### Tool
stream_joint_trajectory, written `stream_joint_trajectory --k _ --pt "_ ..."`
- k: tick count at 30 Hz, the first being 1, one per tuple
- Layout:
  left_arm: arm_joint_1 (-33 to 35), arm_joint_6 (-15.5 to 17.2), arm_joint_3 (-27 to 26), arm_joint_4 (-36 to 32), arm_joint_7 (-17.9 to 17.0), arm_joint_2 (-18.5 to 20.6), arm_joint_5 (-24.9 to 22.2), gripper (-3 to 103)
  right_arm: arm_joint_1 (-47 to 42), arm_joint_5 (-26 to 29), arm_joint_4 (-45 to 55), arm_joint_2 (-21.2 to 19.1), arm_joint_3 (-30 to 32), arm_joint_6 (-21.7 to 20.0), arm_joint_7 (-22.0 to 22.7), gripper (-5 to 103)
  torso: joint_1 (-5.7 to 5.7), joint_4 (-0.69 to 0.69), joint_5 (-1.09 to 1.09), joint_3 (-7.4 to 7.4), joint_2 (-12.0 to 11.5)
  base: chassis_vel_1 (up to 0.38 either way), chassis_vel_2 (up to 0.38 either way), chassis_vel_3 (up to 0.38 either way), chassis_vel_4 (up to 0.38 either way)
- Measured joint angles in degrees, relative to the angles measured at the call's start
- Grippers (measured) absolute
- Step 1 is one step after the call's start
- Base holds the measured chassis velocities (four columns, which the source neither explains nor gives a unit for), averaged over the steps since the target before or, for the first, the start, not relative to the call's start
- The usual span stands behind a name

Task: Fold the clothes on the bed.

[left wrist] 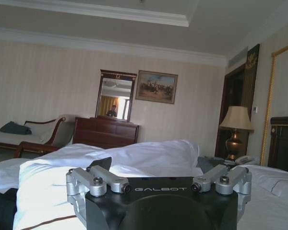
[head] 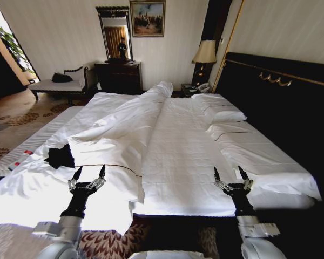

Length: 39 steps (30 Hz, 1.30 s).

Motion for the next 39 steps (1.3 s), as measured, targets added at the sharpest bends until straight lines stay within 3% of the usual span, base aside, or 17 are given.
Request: stream_joint_trajectory --k 39 --pt "0.07 0.04 -0.46 0.21 0.00 0.64 -0.34 100 -0.08 -0.15 -0.21 0.47 -0.19 0.39 -0.08 100 0.01 0.00 0.01 0.00 -0.01 0.034 0.037 -0.031 -0.033"
